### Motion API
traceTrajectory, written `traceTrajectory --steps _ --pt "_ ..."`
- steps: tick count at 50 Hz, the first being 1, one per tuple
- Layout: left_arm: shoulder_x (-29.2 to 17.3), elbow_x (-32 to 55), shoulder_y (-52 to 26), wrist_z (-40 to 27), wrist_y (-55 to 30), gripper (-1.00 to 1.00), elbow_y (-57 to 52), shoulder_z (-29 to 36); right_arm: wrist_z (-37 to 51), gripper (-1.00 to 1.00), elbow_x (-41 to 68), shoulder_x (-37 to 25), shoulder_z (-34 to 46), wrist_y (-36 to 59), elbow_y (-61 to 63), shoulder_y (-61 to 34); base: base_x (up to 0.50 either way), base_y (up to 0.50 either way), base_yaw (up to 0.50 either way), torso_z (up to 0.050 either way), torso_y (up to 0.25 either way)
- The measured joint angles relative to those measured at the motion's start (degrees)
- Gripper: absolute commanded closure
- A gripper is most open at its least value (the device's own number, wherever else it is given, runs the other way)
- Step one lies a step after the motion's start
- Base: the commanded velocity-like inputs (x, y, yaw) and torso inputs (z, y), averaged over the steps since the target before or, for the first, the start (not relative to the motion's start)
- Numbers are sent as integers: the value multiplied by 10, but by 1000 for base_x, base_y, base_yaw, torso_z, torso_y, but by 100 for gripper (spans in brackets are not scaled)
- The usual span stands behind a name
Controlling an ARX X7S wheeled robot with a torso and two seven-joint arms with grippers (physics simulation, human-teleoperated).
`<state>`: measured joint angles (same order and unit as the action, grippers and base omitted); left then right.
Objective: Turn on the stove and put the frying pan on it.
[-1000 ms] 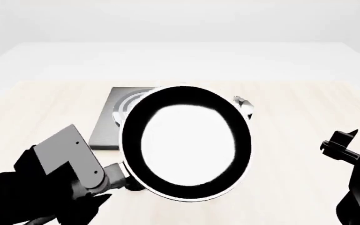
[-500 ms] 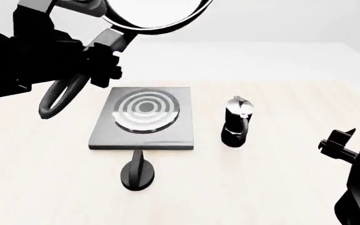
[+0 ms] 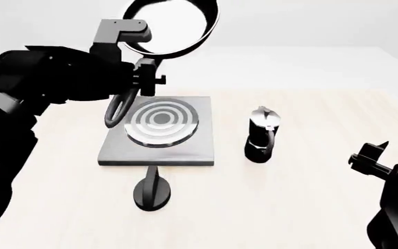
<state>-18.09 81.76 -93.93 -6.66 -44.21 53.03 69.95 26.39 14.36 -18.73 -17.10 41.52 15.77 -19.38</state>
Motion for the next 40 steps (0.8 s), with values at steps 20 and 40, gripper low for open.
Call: traceTrajectory --steps 20,40 --pt "82 -61 49 54 19 100 192 26 1 -100 2 0 6 -3 -6 -3 0 0 0 0 1" --pt "101 -134 78 94 -17 100 220 -30 0 -100 3 1 10 -12 -16 0 0 0 -1 1 2"
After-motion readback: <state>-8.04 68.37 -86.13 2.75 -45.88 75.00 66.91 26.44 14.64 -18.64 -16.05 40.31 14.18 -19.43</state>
